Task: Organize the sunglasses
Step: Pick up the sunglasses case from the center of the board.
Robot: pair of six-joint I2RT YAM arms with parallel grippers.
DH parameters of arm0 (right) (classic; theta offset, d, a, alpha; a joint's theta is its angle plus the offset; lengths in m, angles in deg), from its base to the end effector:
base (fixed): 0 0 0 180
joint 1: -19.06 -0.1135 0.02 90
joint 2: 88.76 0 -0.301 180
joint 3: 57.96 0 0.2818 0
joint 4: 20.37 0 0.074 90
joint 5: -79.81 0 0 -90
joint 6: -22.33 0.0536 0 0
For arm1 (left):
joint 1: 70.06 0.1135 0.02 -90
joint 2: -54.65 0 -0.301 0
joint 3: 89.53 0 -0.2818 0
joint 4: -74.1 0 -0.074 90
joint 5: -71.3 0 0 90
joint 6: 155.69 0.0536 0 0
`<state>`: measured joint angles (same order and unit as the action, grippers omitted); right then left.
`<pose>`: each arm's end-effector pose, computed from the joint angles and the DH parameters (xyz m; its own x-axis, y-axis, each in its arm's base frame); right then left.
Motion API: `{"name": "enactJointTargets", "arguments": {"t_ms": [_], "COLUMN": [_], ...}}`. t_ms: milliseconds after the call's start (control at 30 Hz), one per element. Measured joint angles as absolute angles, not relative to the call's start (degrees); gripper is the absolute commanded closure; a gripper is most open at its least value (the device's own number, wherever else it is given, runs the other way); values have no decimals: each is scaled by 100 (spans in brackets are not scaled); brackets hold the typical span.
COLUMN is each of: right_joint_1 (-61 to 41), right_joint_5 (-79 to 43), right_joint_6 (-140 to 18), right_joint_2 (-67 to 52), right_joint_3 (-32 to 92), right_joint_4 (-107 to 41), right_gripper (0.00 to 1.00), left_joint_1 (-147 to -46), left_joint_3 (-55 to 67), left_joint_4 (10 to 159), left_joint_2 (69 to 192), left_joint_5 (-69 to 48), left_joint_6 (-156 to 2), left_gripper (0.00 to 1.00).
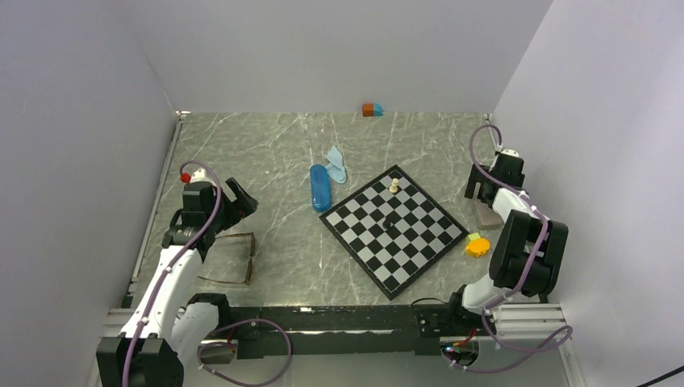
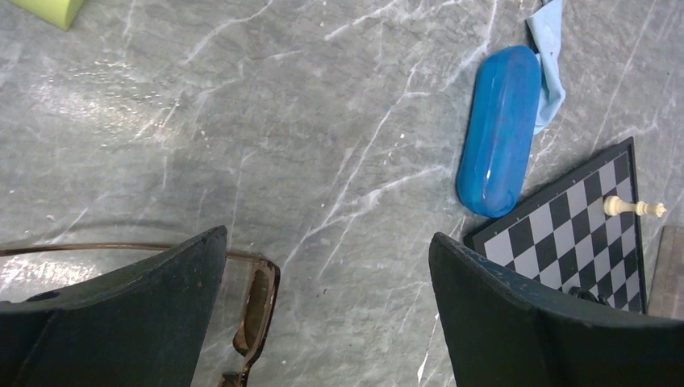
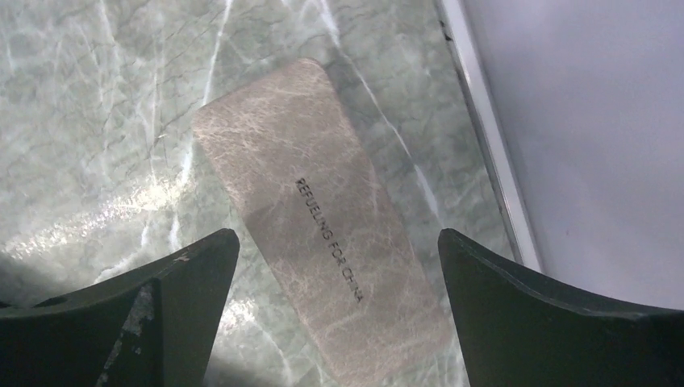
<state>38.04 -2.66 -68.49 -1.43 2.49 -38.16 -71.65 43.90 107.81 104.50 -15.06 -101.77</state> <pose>0.3266 -0.1197 0.1974 -0.6706 0.2156 -0.7098 0.4010 0.9103 -0.1023 0.2089 -0.0092 0.2507 -0.5322 -0.5732 -0.6230 -0.2909 0.8149 -0.5013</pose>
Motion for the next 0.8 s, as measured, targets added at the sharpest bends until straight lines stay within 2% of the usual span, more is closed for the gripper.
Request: {"name": "enactJointTargets", "arguments": {"t_ms": [233,367,433,467,500,533,567,633,700,800], "right_joint_1": [3804,3804,3809,3811,3811,3811,3811,3822,3820,3787], "right_joint_5": [-819,-961,-1041,-1096,-1190,-1251,-1365,-1677,-1957,-2484], "right_joint_6": [-7876,-8191,-8276,-8316,-8344,-8416,-8473,-8405,-8359,-8049], "right_joint_2": [585,952,1092,1125,1138,1140,1134,1096,957,366], "right_joint_3": [656,800,949,988,1003,1014,1045,1099,1097,1071], "right_joint_4": [-4025,-4113,-4130,-4148,-4165,-4198,-4253,-4347,-4474,-4611], "right_gripper": [1,12,21,33,51,62,70,80,100,100], "left_joint_1": [-7165,-7165,-7165,-7165,-7165,-7165,-7165,-7165,-7165,-7158], "left_joint_3": [4425,4445,4449,4449,4449,4449,4449,4449,4456,4543], "left_joint_4": [10634,10571,10569,10569,10569,10566,10566,10555,10529,10282], "left_joint_2": [10583,10581,10581,10581,10581,10581,10581,10570,10531,10393], "left_joint_5": [-1316,-1227,-1200,-1198,-1198,-1196,-1194,-1154,-1049,-571], "left_joint_6": [-10135,-10129,-10127,-10127,-10127,-10122,-10116,-10074,-10022,-9958], "left_gripper": [1,1,1,1,1,1,1,1,1,1]}}
